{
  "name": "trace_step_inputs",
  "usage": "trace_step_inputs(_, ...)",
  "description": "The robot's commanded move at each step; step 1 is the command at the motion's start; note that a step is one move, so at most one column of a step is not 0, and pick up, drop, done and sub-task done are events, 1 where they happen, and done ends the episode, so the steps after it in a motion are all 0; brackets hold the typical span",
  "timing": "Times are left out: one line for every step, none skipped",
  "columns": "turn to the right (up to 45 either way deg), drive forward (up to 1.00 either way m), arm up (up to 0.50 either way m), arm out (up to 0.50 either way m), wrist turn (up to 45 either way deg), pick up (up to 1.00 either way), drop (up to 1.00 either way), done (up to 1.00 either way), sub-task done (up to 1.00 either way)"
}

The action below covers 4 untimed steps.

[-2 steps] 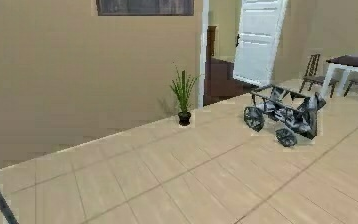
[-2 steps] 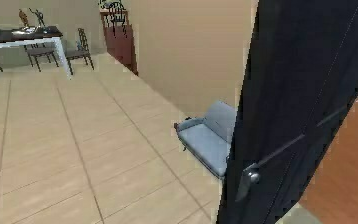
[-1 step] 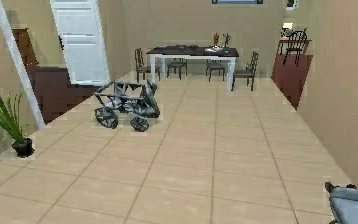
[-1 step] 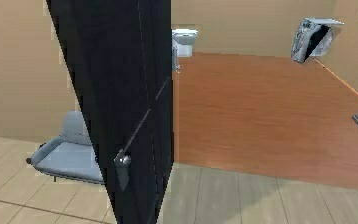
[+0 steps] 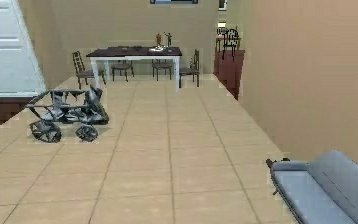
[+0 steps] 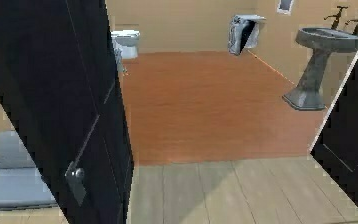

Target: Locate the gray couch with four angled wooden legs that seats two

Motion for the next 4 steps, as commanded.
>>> trace_step_inputs(0.0, 0.45, 0.00, 0.00, 0.0, 0.00, 0.00, 0.00, 0.00)
trace_step_inputs(45.0, 0.00, 0.00, 0.00, 0.0, 0.00, 0.00, 0.00, 0.00)
trace_step_inputs(15.0, 0.00, 0.00, 0.00, 0.0, 0.00, 0.00, 0.00, 0.00)
trace_step_inputs(0.0, 0.00, 0.00, 0.00, 0.0, 0.00, 0.00, 1.00, 0.00)
